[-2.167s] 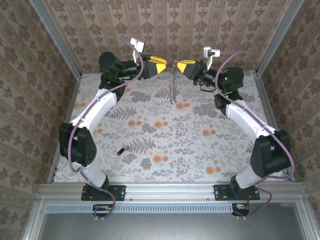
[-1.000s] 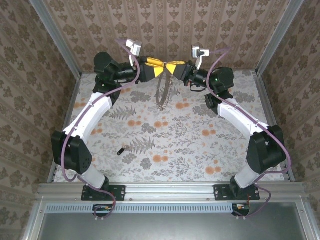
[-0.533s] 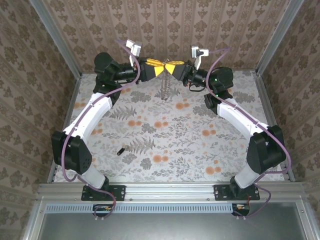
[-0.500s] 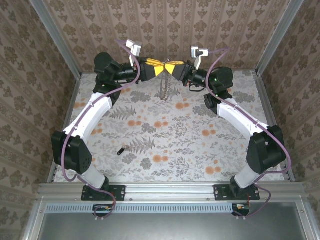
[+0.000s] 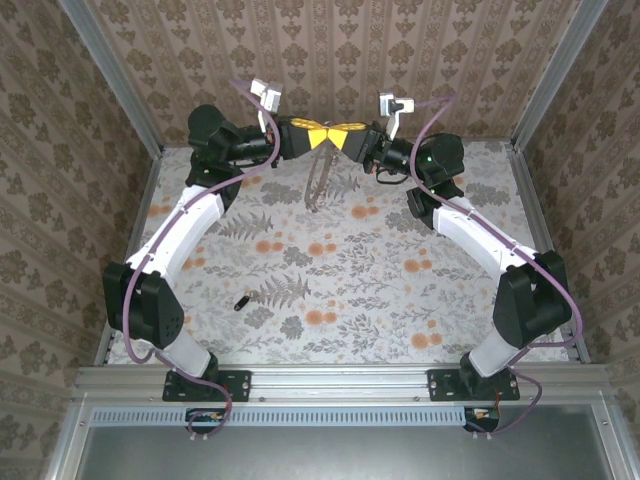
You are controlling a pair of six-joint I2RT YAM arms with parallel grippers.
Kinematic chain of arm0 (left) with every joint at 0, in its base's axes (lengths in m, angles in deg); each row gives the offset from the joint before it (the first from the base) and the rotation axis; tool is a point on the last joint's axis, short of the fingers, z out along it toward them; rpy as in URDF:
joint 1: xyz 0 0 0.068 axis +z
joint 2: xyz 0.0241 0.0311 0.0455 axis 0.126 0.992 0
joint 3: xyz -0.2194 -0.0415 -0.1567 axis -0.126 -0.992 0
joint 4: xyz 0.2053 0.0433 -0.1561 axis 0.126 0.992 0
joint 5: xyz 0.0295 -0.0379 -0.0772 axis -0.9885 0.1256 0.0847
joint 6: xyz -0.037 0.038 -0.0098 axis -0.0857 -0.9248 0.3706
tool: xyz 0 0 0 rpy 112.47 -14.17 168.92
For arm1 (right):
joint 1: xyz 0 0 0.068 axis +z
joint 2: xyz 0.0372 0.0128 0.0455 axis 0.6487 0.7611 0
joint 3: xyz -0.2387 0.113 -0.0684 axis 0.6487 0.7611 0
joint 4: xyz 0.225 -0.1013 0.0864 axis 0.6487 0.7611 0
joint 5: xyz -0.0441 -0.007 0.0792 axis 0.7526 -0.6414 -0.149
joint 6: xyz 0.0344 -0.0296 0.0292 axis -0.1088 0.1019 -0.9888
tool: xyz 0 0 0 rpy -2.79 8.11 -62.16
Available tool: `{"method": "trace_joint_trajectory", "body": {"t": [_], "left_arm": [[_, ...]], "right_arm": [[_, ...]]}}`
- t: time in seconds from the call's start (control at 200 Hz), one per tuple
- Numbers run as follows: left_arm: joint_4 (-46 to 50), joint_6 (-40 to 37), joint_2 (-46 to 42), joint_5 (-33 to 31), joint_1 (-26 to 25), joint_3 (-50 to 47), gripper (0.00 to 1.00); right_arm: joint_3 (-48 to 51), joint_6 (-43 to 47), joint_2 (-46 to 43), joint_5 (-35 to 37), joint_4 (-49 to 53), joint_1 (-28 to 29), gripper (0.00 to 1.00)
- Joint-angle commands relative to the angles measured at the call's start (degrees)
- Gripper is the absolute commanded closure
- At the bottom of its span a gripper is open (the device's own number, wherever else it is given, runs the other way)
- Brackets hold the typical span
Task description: Put the keys on the keyring
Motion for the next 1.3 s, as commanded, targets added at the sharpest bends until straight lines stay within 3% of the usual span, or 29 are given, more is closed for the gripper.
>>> {"method": "trace_joint_trajectory", "body": {"t": [0.0, 0.06, 0.135, 0.215, 0.355, 0.585, 0.8, 0.955, 1.29], "left_arm": [[-1.2, -1.2, -1.8, 0.2, -0.2, -0.4, 1.0], [-1.2, -1.5, -1.9, 0.1, -0.2, -0.4, 1.0], [-1.0, -2.3, -2.0, 0.3, -0.1, -0.5, 1.0], [0.1, -4.3, -2.3, 0.6, 0.1, -0.5, 1.0], [8.1, -12.8, -3.8, 0.7, 0.1, 0.0, 1.0], [29.9, -32.3, -5.9, -0.5, -0.4, 3.7, 1.0], [42.1, -42.4, -5.9, -0.6, -0.5, 7.7, 1.0], [45.8, -45.2, -5.9, -0.7, -0.4, 8.8, 1.0], [46.7, -45.4, -5.1, -0.2, -0.1, 9.2, 1.0]], "right_arm": [[-2.3, 1.1, 0.0, 0.4, -0.6, 0.6, 1.0], [-2.2, 1.9, -0.7, 0.6, 1.2, 0.5, 1.0], [-1.4, 4.6, -3.0, 2.2, 6.0, -0.6, 0.68], [0.7, 6.8, -6.4, 5.1, 9.9, -2.5, 0.5], [2.3, 8.8, -10.4, 6.6, 16.0, -5.1, 0.41], [1.8, 8.8, -9.6, 2.8, 19.3, -5.2, 0.42], [-1.9, 8.7, -5.3, -4.7, 19.4, -3.1, 0.52], [-2.6, 10.5, -5.0, -5.3, 21.9, -2.2, 0.6], [-0.4, 12.3, -8.7, -3.9, 24.8, -2.2, 0.63]]}}
